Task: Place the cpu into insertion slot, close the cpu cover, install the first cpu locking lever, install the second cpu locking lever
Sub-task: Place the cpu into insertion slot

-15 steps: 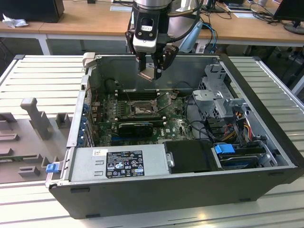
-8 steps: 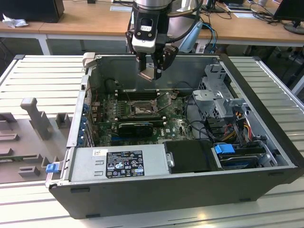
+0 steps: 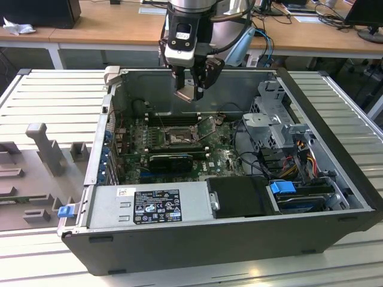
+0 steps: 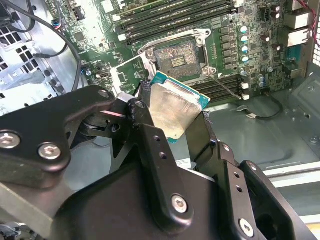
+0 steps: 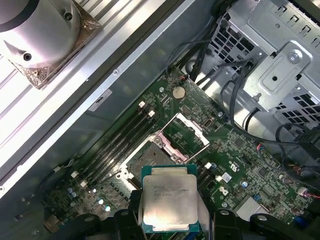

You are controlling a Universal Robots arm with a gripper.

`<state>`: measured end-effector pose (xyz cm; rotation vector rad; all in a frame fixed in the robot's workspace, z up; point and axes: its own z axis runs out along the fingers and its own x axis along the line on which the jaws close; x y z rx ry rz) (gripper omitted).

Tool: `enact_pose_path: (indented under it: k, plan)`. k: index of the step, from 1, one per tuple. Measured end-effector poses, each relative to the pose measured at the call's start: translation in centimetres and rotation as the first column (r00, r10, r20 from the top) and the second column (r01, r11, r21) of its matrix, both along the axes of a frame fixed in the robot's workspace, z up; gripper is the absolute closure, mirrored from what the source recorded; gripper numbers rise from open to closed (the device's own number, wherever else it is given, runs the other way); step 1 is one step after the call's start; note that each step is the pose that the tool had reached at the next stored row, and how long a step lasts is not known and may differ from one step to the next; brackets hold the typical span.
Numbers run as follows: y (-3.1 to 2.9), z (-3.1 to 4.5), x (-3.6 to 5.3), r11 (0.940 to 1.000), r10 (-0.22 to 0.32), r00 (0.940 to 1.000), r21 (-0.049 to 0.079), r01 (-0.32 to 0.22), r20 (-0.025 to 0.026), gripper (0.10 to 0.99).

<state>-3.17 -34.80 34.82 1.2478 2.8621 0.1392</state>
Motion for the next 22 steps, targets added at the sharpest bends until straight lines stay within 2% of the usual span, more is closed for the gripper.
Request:
enact_pose_path:
  k: [7, 10, 15, 22]
  plan:
    - [0.0, -0.05, 0.0, 0.9998, -0.021, 0.9998, 0.0, 0.021, 0.0001, 0.561]
    - [0.0, -0.22, 0.0, 0.9972, -0.074, 0.9972, -0.001, 0.074, 0.0, 0.561]
    - [0.0, -0.4, 0.0, 0.9927, -0.121, 0.9927, -0.001, 0.121, 0.0, 0.561]
    - [0.0, -0.84, 0.0, 0.9917, -0.128, 0.9917, -0.002, 0.128, -0.0001, 0.561]
